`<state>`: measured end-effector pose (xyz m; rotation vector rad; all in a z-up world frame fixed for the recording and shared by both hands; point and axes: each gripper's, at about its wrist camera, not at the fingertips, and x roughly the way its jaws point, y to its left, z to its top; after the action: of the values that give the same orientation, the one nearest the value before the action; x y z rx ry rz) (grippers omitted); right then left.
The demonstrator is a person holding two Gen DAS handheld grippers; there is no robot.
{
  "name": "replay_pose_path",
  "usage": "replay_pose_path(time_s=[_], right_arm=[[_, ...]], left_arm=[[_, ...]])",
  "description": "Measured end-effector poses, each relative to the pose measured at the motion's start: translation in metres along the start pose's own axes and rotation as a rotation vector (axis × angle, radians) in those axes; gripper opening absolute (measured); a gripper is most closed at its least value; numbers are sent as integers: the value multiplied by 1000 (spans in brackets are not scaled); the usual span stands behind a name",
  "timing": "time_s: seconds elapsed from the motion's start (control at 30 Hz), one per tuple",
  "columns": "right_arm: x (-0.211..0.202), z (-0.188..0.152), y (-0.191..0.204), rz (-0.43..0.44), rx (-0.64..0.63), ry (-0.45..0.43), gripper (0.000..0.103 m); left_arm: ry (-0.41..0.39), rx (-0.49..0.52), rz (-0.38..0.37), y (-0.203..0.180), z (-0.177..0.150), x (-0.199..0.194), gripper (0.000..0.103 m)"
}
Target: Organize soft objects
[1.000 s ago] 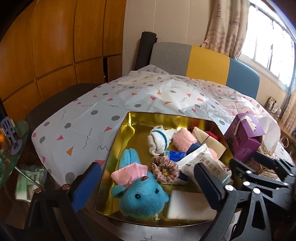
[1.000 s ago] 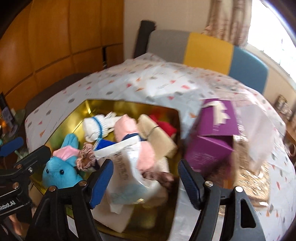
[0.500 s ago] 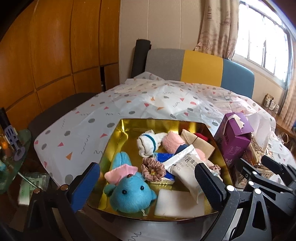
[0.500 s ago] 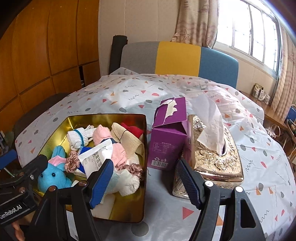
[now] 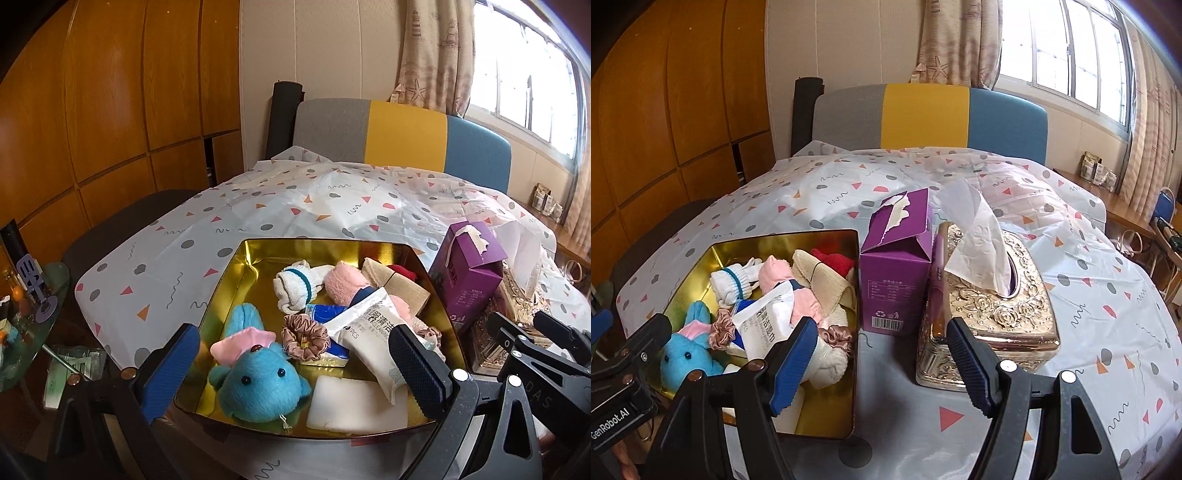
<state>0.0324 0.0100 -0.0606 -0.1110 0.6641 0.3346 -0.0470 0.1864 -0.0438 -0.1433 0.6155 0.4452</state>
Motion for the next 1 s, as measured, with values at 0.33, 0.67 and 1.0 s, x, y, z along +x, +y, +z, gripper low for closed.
replay_pose_path(time_s=[0.33, 0.67, 1.0], right_arm=[[1, -1, 0, 0, 2, 8, 74], [3, -2, 0, -3, 4, 14, 74], [4, -2, 1, -1, 2, 16, 74]], left_arm=[[8, -6, -4, 1, -1, 1, 103], [11, -5, -3, 1, -2, 1, 103], [15, -6, -5, -1, -3, 0, 103]])
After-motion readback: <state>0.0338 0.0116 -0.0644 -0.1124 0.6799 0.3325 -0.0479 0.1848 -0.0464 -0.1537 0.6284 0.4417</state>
